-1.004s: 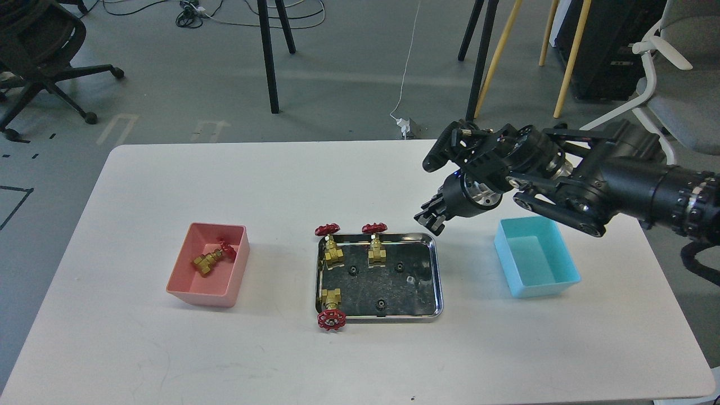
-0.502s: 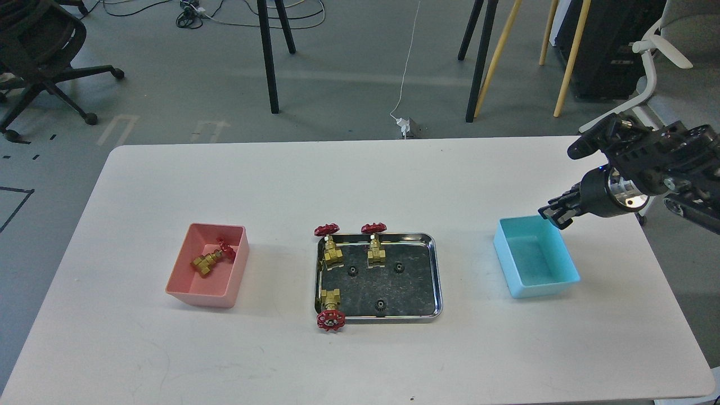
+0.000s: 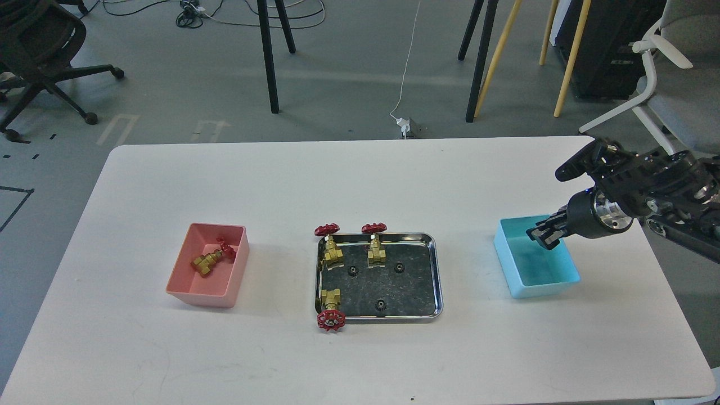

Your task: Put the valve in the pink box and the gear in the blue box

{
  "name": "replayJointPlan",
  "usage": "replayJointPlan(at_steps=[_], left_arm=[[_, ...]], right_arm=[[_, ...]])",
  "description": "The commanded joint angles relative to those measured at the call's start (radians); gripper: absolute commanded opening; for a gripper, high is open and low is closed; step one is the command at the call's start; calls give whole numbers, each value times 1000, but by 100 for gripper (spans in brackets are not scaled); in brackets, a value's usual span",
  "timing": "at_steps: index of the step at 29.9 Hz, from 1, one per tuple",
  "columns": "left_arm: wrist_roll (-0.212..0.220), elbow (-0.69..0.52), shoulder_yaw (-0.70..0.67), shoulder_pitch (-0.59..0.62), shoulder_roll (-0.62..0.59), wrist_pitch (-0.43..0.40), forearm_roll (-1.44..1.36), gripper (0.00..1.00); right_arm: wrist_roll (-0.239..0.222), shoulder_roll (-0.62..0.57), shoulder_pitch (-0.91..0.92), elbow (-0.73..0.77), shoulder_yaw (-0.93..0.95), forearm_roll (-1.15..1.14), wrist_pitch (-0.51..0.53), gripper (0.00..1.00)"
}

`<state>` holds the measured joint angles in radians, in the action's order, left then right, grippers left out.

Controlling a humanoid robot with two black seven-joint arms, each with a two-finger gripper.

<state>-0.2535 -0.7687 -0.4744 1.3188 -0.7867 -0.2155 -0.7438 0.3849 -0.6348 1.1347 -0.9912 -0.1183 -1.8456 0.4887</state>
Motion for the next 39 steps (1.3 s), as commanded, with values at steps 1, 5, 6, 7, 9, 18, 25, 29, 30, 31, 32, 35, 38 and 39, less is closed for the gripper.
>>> replayJointPlan(at_steps=[1,5,6,7,9,18,25,29,30,31,32,35,38,39], left_arm=[[-9,-1,46,-1,61,2,-63,98],[-15,-3,54,-4,165,2,-186,98],[-15,-3,54,-6,184,2,-206,98],[-15,-3,54,-7,199,2,-226,98],[-15,-3,54,-7,218,4,-253,98],[-13,-4,54,-7,250,7,-263,99],[-7,-7,54,-4,250,10,-263,99],[-4,-17,43,0,248,10,-258,99],[-9,-18,40,2,248,10,-258,99],[-10,-21,40,4,248,10,-258,99],[-10,-30,39,5,248,10,-258,99],[-1,-63,40,7,244,8,-258,99],[37,-66,43,7,248,4,-258,99],[60,-66,42,7,250,1,-258,99]], right_arm=[[0,6,-15,-1,-3,-6,0,9],[0,12,-35,-1,-3,-6,0,13],[0,15,-39,-1,-3,-6,0,15],[0,17,-41,-1,-3,-6,0,19],[0,17,-46,-1,2,-6,0,27],[-9,17,-64,0,81,6,0,72],[-9,14,-53,0,161,23,0,78],[-12,3,-27,16,261,68,0,82],[-17,3,-26,32,311,86,0,85],[-21,1,-26,51,366,104,0,87],[-24,-2,-26,66,431,130,0,91],[-26,-20,-27,112,583,206,0,94],[-26,-6,-26,213,706,268,0,93],[-26,-5,-24,253,730,291,0,93]])
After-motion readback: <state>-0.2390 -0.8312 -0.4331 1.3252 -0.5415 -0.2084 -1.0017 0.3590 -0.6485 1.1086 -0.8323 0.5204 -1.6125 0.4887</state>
